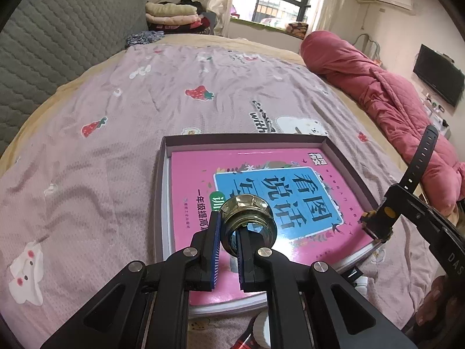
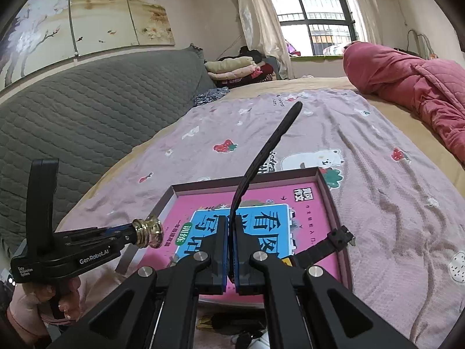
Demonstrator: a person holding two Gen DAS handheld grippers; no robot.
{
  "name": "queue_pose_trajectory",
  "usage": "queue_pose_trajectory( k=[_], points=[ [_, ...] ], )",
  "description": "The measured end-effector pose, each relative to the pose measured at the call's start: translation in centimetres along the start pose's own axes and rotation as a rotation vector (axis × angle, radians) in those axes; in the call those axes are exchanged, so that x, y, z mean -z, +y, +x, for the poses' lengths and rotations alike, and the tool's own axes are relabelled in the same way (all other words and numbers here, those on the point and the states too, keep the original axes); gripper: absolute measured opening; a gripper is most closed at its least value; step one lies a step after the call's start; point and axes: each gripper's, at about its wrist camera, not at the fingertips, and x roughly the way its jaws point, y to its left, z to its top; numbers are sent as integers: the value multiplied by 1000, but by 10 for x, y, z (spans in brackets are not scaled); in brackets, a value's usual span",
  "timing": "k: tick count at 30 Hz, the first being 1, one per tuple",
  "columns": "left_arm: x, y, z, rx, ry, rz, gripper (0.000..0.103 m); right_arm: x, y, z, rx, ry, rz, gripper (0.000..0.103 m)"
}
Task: Organize rigid objects
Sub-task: 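Carry the fitting with the left tool while the right tool carries the watch over the tray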
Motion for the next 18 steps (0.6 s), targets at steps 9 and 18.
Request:
queue_pose_trajectory(
  k=[9,18],
  points=[
    [2,0,6,-23,11,4,10,0,5,5,31,-6,-55,3],
    [3,3,15,-53,30,1,10,6,10,16,87,5,-126,3]
  ],
)
